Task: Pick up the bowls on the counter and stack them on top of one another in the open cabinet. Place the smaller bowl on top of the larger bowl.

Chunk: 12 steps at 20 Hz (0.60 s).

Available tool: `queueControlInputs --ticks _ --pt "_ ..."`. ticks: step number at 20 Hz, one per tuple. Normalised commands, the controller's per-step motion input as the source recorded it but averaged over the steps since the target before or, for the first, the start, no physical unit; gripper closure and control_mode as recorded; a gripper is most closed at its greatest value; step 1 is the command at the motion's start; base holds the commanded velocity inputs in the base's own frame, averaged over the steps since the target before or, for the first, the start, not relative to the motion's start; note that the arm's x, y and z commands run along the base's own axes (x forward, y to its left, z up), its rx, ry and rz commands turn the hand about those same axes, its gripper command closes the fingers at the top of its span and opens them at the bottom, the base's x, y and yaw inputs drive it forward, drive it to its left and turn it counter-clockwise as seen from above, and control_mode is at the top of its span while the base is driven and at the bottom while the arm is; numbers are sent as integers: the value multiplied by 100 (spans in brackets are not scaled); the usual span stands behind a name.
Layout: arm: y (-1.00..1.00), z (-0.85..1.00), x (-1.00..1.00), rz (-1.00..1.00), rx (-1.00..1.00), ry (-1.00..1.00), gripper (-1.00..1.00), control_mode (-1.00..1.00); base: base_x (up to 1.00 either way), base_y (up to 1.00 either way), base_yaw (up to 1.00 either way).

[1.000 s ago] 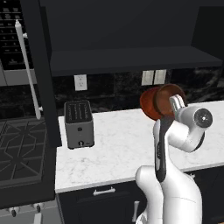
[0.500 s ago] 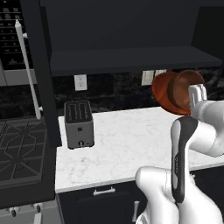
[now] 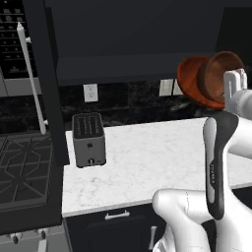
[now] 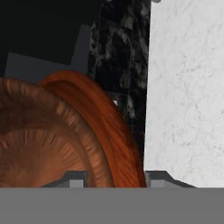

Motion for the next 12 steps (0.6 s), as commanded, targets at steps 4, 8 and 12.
queueControlInputs --ticks 4,8,12 --pt "4 65 0 1 0 -12 100 -100 0 0 0" --pt "11 45 8 2 0 -23 100 -100 0 0 0" --pt "19 30 27 3 0 -19 100 -100 0 0 0"
